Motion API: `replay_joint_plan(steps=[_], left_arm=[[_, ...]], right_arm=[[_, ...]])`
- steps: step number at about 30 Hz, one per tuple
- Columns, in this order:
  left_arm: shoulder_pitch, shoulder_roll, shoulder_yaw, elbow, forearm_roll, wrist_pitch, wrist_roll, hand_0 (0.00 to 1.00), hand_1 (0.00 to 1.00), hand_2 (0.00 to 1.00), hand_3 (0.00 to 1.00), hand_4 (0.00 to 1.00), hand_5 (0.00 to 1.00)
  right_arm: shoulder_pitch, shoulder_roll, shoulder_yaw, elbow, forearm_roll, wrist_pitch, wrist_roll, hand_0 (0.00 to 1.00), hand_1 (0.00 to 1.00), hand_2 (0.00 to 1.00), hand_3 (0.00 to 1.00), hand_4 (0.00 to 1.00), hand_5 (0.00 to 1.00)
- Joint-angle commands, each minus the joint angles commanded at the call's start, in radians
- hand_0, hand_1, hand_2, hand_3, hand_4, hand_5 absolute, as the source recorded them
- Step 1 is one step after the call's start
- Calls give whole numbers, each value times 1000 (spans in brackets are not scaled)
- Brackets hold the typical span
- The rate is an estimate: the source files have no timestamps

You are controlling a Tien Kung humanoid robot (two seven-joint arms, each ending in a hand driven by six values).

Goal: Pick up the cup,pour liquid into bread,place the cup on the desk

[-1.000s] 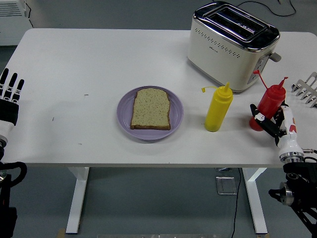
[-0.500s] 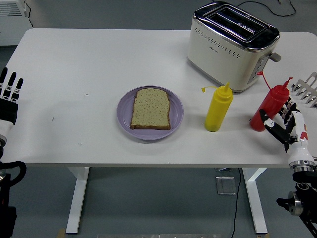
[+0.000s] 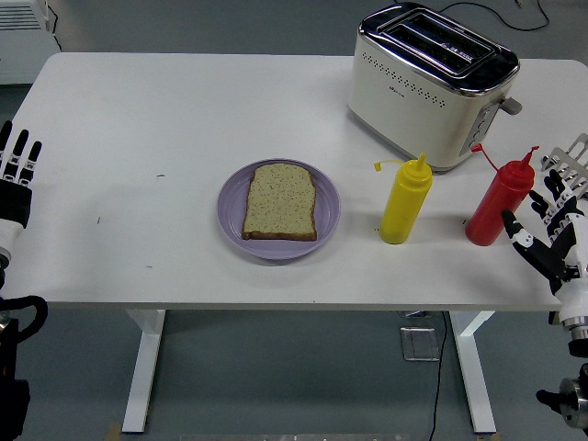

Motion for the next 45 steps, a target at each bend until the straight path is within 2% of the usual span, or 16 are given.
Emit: replay_joint_plan(steps=[2,5,7,8,12,13,14,19,20,23,30,45], left_arm=[[0,0,0,0,0,0,0,788,738,736,695,545,998],[0,1,0,1,0,1,0,788,738,736,695,545,998],[-1,1,0,1,0,1,0,788,738,736,695,545,998],[-1,1,1,1,0,1,0,788,738,736,695,545,998],[-1,1,2,2,-1,2,0,788,738,736,695,545,998],[-2,1,2,2,-1,2,0,788,738,736,695,545,998],[-2,1,2,2,-1,2,0,788,738,735,695,545,998],[-2,0,2,2,-1,2,0,788,738,735,695,545,998],[-2,0,2,2,-1,2,0,788,737,736,695,545,998],[-1,0,1,1,-1,1,0,788,737,736,695,545,998],[1,-1,2,1,-1,2,0,788,737,736,695,545,998],[7,0,10,1,1,0,0,788,738,735,695,545,998]], right_arm=[[-22,-1,21,25,37,-4,21,925,873,979,998,833,248],[-45,3,64,58,115,21,46,925,873,979,998,833,248],[-55,12,116,87,197,68,57,925,873,979,998,833,248],[-57,15,137,94,235,88,59,860,803,914,934,819,305],[-49,29,238,123,403,194,56,860,803,914,934,819,305],[-43,32,261,124,448,222,49,860,803,914,934,819,305],[-38,35,281,123,487,247,44,826,783,843,868,751,463],[-8,51,352,91,687,347,-4,826,783,843,868,751,463],[2,57,367,79,722,367,-16,810,757,805,828,698,552],[30,75,396,42,790,403,-39,810,757,805,828,698,552],[57,95,414,6,772,419,-58,810,760,805,828,687,568],[54,99,411,-24,773,412,-72,811,758,805,836,701,585]])
